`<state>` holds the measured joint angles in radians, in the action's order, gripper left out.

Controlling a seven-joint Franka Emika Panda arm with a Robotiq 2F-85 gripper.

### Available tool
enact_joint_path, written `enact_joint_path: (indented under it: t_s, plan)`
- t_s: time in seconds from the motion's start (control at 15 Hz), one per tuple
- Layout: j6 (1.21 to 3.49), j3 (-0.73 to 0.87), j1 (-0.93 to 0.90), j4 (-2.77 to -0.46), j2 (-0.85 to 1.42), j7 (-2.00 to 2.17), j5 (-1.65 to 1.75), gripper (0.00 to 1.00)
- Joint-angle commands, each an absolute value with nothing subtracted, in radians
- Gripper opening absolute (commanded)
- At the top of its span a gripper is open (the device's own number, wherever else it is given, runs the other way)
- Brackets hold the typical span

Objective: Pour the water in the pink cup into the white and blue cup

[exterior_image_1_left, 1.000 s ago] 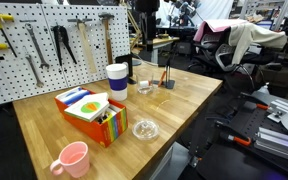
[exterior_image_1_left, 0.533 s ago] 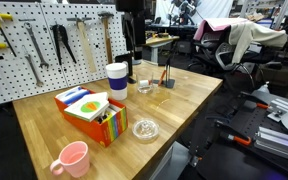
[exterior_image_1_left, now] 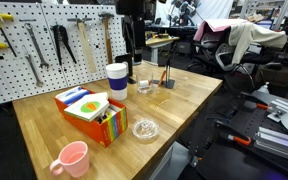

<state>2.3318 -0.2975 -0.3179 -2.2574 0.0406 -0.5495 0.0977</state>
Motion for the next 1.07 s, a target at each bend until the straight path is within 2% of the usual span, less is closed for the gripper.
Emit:
enact_joint_path:
  t_s: [0.0, 0.73, 1.0]
  plan:
    - [2.371, -0.34, -0.346, -2.195, 0.116, -0.535, 0.14, 1.0]
    - [2.401, -0.454, -0.455, -1.857, 0.444, -0.571, 0.203, 1.0]
    - [2.415, -0.451, -0.455, -1.864, 0.447, -0.554, 0.197, 1.0]
